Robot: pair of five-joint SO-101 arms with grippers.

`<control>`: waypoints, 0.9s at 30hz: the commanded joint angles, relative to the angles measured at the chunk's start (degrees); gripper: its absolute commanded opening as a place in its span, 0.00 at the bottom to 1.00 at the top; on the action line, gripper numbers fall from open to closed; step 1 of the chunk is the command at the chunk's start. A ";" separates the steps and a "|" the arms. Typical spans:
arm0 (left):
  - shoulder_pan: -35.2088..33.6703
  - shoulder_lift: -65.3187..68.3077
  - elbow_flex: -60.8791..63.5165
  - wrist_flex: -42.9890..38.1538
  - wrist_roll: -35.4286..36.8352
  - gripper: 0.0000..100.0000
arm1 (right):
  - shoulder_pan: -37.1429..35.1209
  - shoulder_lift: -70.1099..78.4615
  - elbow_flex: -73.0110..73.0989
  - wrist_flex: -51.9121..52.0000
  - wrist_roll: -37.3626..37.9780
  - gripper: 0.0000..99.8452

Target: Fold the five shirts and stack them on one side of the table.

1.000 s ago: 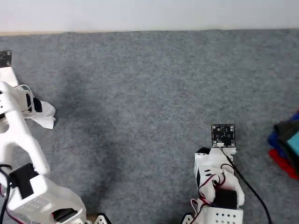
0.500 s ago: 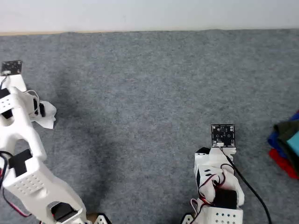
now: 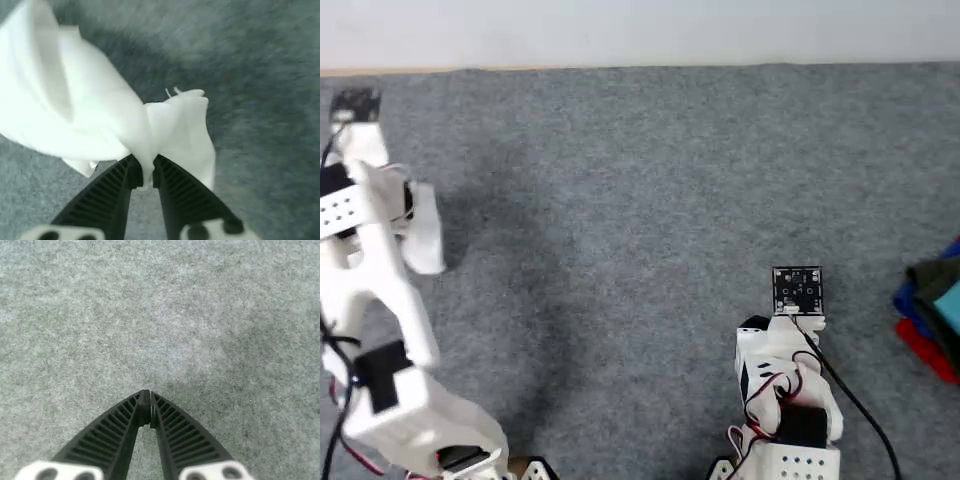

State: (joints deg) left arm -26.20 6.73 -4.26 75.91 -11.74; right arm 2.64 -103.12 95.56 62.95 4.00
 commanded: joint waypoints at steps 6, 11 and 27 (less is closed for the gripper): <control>19.60 -15.30 -2.51 6.86 3.60 0.00 | -0.22 0.40 0.88 -0.92 0.00 0.01; 32.09 -20.13 -2.68 6.59 9.05 0.00 | -0.22 0.40 0.88 -0.92 0.00 0.01; 55.65 -22.15 -2.68 7.30 13.54 0.01 | -0.22 0.40 0.88 -0.92 0.00 0.01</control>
State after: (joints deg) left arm 28.92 -12.26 -4.26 82.33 1.36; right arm 2.55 -103.12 95.56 62.95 4.00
